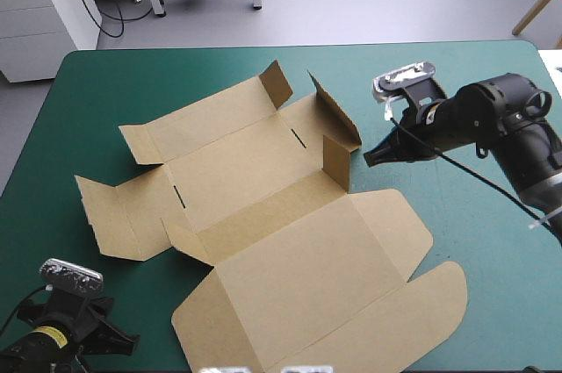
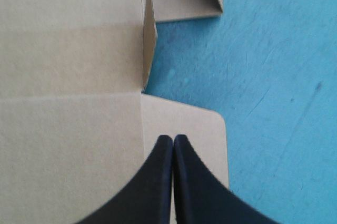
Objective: Fold the box
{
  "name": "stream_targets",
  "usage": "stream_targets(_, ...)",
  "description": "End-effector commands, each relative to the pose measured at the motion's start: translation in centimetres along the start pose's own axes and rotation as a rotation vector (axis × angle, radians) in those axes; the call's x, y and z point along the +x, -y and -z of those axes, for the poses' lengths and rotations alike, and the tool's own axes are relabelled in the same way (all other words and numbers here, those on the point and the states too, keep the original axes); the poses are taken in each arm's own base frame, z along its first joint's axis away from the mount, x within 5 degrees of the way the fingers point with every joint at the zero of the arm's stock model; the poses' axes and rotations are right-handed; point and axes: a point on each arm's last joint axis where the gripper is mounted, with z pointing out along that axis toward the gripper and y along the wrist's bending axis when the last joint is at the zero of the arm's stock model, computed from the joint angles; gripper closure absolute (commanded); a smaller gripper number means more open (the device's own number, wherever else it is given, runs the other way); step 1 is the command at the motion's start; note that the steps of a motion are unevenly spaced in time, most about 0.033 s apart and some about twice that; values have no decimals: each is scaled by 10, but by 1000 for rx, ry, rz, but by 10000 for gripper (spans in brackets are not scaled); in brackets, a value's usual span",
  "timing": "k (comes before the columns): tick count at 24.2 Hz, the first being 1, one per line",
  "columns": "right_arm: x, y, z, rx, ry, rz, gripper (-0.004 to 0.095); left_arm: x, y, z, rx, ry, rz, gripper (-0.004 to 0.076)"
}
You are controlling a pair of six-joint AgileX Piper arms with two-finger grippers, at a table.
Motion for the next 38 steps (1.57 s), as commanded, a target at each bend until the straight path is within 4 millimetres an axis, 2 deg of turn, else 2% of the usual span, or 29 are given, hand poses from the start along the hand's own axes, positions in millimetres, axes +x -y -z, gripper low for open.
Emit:
stream_targets(1, -15, -2, 43, 16, 168, 3, 927, -8, 0, 4, 2, 51, 16, 734)
stream_targets(5, -18, -3, 53, 18, 204, -8, 927, -8, 0, 4, 2, 51, 16, 734)
stream_targets(13, -6, -3, 38, 11, 137, -21, 927, -8, 0, 4, 2, 51, 16, 734)
stream_targets(23, -6, -3, 37, 16, 137, 40, 919, -8, 0, 4, 2, 51, 16, 734)
stream_targets(25, -6, -3, 37, 16, 137, 31, 871, -8, 0, 4, 2, 51, 16, 734)
stream_targets(26, -6, -3, 37, 16, 137, 31, 784, -8, 0, 4, 2, 51, 16, 734)
stream_targets(27, -6, -3, 37, 16, 137, 31, 737, -8, 0, 4, 2, 51, 16, 734)
stream_targets(28, -6, -3, 37, 16, 137, 31, 603, -8, 0, 4, 2, 51, 16, 734)
stream_targets(31, -6, -3, 37, 16, 137, 31, 459, -8, 0, 4, 2, 51, 16, 734)
stream_targets(32, -6, -3, 37, 16, 137, 31, 366, -8, 0, 4, 2, 51, 16, 734)
stream_targets(34, -6, -3, 37, 16, 139, 31, 296, -8, 0, 4, 2, 51, 16, 734)
stream_targets(38, -6, -3, 37, 13, 139, 30, 291, -8, 0, 4, 2, 51, 16, 734)
